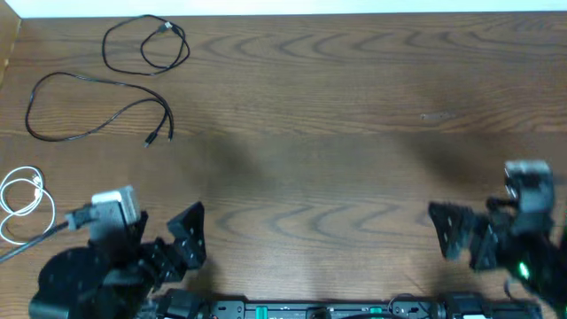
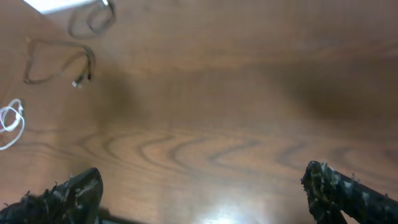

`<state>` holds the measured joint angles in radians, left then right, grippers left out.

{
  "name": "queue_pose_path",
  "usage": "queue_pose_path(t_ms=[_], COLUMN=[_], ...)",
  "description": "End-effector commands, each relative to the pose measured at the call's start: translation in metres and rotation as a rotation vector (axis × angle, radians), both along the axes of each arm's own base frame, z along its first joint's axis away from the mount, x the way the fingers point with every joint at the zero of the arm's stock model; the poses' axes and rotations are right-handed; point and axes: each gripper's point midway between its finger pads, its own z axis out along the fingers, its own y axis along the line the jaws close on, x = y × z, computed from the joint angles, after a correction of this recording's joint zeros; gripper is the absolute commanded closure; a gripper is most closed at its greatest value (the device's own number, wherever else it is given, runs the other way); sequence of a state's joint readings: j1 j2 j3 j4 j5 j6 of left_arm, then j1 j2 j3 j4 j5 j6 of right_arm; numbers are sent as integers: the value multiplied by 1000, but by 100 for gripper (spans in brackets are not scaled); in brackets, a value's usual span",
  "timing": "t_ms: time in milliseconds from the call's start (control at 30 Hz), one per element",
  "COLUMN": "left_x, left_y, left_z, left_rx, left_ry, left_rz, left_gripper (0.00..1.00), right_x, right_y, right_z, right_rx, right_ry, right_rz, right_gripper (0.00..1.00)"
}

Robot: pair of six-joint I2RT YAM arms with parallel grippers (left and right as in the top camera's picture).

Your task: Untangle cables

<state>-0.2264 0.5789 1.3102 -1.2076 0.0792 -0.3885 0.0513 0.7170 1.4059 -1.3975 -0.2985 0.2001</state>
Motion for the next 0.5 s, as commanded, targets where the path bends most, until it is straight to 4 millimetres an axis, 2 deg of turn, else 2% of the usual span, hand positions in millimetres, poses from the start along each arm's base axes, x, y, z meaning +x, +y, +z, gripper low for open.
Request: queue_pose_path(t_ms=[0,167,467], left_x=[-5,-13,-22], left_y=[5,7,9], left_z=[-5,-17,-28], left_rx=[30,43,57], left_ry=[19,75,133], left_rz=[9,9,8], left_gripper=[3,3,3], right_x=[-19,-36,-51], right_y=[-2,-3,-4], right_z=[9,11,-9], right_rx=[-14,-12,-17], right_ry=[-84,-121,-16], right_rz=[8,8,8], right_gripper=[1,1,1])
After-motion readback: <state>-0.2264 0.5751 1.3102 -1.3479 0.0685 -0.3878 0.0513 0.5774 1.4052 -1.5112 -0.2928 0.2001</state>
